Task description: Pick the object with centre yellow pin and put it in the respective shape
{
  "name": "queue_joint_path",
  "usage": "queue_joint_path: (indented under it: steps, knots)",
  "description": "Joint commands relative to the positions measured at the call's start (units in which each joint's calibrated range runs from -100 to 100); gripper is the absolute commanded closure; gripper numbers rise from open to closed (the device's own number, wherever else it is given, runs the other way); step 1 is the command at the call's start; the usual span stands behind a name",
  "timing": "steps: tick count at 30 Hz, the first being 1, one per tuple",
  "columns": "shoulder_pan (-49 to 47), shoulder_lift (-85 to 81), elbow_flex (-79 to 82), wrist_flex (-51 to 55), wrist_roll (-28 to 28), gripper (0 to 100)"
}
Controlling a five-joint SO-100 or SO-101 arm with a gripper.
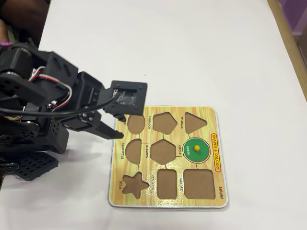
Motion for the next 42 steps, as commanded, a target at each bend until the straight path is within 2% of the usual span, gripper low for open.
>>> queue_joint_path:
  steps: [1, 11, 26, 42]
  knots:
    - [0.44, -6.79, 3.24, -0.68, -0.23, 88]
    - [0.34, -25.28, 16.01, -0.68, -0.23, 88]
    - [0.24, -25.03, 33.54, -0.68, -0.23, 88]
    - [0.34, -25.03, 33.72, 4.07, 0.61, 88]
